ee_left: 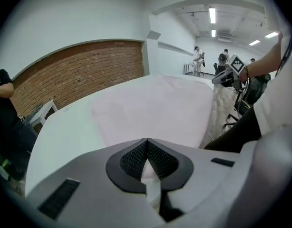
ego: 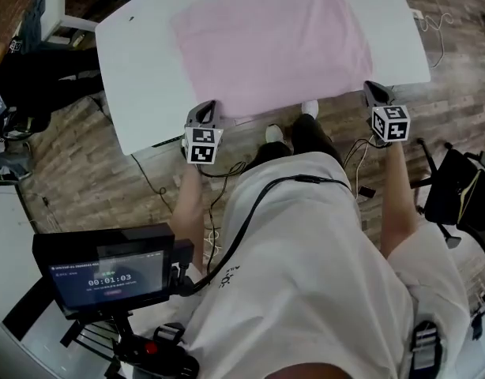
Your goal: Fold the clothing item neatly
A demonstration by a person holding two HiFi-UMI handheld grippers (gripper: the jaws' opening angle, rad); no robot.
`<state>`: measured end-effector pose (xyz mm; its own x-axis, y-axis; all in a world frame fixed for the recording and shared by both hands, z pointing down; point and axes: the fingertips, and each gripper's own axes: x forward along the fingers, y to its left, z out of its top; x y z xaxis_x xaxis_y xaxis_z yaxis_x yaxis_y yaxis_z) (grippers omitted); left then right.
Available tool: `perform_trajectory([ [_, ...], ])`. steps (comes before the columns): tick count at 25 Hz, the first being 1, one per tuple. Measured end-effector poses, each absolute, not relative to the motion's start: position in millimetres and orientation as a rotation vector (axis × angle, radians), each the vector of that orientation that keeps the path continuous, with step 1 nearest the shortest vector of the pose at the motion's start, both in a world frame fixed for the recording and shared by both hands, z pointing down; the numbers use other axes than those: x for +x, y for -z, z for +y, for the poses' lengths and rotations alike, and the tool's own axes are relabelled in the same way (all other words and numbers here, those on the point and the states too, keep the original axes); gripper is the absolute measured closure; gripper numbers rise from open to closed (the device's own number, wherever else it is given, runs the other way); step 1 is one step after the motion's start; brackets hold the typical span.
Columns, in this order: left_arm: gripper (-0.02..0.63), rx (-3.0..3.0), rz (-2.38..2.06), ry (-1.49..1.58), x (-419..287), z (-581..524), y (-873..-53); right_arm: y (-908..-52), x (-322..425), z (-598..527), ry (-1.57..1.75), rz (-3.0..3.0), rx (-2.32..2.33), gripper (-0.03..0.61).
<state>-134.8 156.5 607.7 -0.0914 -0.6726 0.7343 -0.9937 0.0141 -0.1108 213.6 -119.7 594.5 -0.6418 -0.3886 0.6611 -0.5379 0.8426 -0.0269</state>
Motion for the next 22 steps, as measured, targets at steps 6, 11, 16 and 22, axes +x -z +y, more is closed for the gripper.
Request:
perform_trajectory([
  [6,0.609,1.819,-1.748,-0.954,-91.0,149.7,-614.4,-609.0,219.5,-105.7,-0.190,-2.269,0.585,0.574],
  [11,0.520,1.868,-1.661,-1.176,-66.8,154.6,-629.0,-604.2,193.2,-96.9,-0.025,-2.268,0.425,0.559],
  [16,0.472,1.858,-1.587,-1.301,-68.3,157.1,-643.2,-595.1,154.1,-78.8,0.039,-2.309,0.274,0.516],
  [22,0.454,1.858,-1.472,-1.604,-74.7,146.0,-664.0,-612.6,111.6,-47.7,0.315,-2.224,-0.071,0.407],
])
